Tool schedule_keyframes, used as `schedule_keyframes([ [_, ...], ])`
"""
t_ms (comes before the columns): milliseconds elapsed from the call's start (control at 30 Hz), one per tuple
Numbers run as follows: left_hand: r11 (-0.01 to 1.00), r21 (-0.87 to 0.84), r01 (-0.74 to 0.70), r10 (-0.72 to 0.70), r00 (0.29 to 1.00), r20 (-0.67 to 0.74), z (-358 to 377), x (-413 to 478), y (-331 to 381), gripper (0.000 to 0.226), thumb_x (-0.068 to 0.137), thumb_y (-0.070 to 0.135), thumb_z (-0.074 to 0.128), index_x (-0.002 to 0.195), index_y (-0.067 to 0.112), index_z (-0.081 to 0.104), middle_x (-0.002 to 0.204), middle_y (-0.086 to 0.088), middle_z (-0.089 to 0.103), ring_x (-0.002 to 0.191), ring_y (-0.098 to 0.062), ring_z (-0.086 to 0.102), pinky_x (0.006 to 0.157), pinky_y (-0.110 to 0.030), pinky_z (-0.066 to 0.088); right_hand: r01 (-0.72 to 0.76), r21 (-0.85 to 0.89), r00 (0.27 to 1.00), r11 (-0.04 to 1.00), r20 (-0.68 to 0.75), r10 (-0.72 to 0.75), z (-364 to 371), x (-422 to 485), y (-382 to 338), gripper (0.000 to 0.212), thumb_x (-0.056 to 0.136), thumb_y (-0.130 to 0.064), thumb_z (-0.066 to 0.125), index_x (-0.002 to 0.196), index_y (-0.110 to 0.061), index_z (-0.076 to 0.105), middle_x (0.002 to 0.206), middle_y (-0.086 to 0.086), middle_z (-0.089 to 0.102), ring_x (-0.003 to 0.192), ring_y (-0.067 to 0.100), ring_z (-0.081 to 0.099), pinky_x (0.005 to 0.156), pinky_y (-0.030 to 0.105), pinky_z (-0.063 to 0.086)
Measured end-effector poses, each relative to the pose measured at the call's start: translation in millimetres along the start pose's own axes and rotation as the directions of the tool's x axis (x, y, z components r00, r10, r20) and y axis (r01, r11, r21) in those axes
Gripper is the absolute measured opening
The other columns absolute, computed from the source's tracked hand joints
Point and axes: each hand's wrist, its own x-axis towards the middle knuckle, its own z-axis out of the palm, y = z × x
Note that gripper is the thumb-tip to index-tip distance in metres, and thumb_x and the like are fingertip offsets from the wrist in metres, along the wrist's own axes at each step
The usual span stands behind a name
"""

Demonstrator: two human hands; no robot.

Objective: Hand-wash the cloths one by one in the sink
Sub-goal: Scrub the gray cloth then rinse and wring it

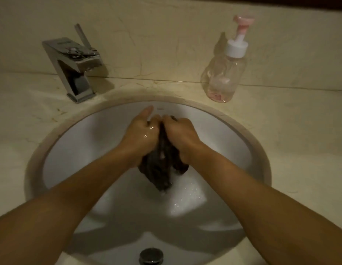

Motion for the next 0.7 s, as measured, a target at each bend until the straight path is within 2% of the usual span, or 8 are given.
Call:
schedule_keyframes([
  [100, 0.998, -0.033, 0.049, -0.052, 0.995, -0.087, -15.0, 16.3, -2.2, 0.049, 0.106, 0.029, 0.047, 0.153, 0.026, 0.037, 0.158, -0.004, 0.037, 0.143, -0.024, 0.039, 0.118, -0.044, 0.034, 0.077, 0.034, 0.995, 0.996, 0.059, -0.079, 12.6, -19.2, -4.0, 0.038, 0.094, -0.053, 0.053, 0.100, -0.019, 0.068, 0.095, 0.008, 0.073, 0.090, 0.029, 0.071, 0.088, 0.047, 0.060],
  [200, 0.990, -0.101, 0.095, -0.102, 0.993, -0.067, -4.7, 3.4, -0.1, 0.048, 0.105, 0.026, 0.047, 0.153, 0.022, 0.040, 0.154, -0.006, 0.044, 0.138, -0.025, 0.045, 0.117, -0.042, 0.036, 0.125, -0.017, 0.992, 0.992, -0.009, -0.125, 5.0, -6.2, 0.1, 0.030, 0.102, -0.035, 0.047, 0.104, -0.017, 0.070, 0.106, 0.012, 0.072, 0.100, 0.032, 0.068, 0.096, 0.052, 0.056],
  [300, 0.996, -0.063, 0.057, -0.055, 0.998, 0.041, 14.5, -20.9, 3.7, 0.049, 0.108, 0.030, 0.041, 0.156, 0.026, 0.033, 0.157, -0.003, 0.039, 0.142, -0.022, 0.041, 0.119, -0.043, 0.034, 0.082, -0.102, 0.996, 0.991, -0.037, -0.086, -8.0, 10.7, 4.4, 0.043, 0.099, -0.030, 0.050, 0.140, -0.018, 0.059, 0.142, 0.008, 0.060, 0.127, 0.030, 0.058, 0.111, 0.050, 0.045],
  [400, 0.999, -0.024, 0.030, -0.030, 0.999, -0.009, 9.0, -10.8, 5.7, 0.052, 0.107, 0.034, 0.041, 0.157, 0.028, 0.029, 0.160, -0.003, 0.035, 0.145, -0.024, 0.036, 0.120, -0.043, 0.032, 0.057, -0.056, 0.998, 0.997, -0.014, -0.058, -7.0, -3.9, -1.3, 0.032, 0.098, -0.031, 0.050, 0.121, -0.017, 0.067, 0.116, 0.010, 0.071, 0.106, 0.031, 0.068, 0.097, 0.050, 0.056],
  [500, 1.000, 0.004, 0.007, -0.006, 0.994, -0.111, -9.5, 3.8, 8.2, 0.052, 0.108, 0.035, 0.040, 0.157, 0.026, 0.029, 0.161, -0.001, 0.031, 0.147, -0.021, 0.032, 0.116, -0.032, 0.029, 0.167, 0.009, 0.985, 0.986, 0.044, -0.167, 3.3, -23.9, -6.7, 0.023, 0.103, -0.033, 0.052, 0.108, -0.018, 0.069, 0.098, 0.007, 0.072, 0.091, 0.024, 0.070, 0.084, 0.038, 0.060],
  [567, 0.999, -0.039, -0.003, -0.002, 0.994, -0.111, -11.2, 3.1, 8.4, 0.050, 0.108, 0.034, 0.039, 0.157, 0.025, 0.030, 0.160, -0.001, 0.034, 0.146, -0.020, 0.034, 0.112, -0.029, 0.030, 0.207, 0.039, 0.977, 0.978, 0.050, -0.209, 3.4, -29.2, -7.9, 0.023, 0.104, -0.035, 0.053, 0.108, -0.021, 0.071, 0.097, 0.004, 0.073, 0.091, 0.020, 0.070, 0.086, 0.035, 0.060],
  [633, 0.998, -0.055, -0.022, 0.019, 0.998, -0.065, -2.3, -8.9, 11.7, 0.047, 0.108, 0.033, 0.039, 0.155, 0.027, 0.034, 0.158, 0.001, 0.037, 0.144, -0.018, 0.037, 0.116, -0.032, 0.031, 0.220, 0.010, 0.975, 0.975, -0.035, -0.219, -3.0, -17.5, -4.8, 0.027, 0.099, -0.039, 0.056, 0.103, -0.020, 0.074, 0.098, 0.006, 0.075, 0.094, 0.024, 0.070, 0.093, 0.045, 0.058],
  [700, 0.996, -0.056, -0.063, 0.065, 0.998, 0.028, 12.7, -26.9, 15.0, 0.046, 0.108, 0.033, 0.039, 0.154, 0.030, 0.036, 0.158, 0.004, 0.037, 0.143, -0.015, 0.038, 0.119, -0.037, 0.033, 0.195, -0.018, 0.975, 0.981, -0.107, -0.196, -11.7, 4.0, 5.8, 0.049, 0.085, -0.050, 0.058, 0.123, -0.021, 0.071, 0.118, 0.008, 0.073, 0.109, 0.029, 0.068, 0.102, 0.051, 0.054],
])
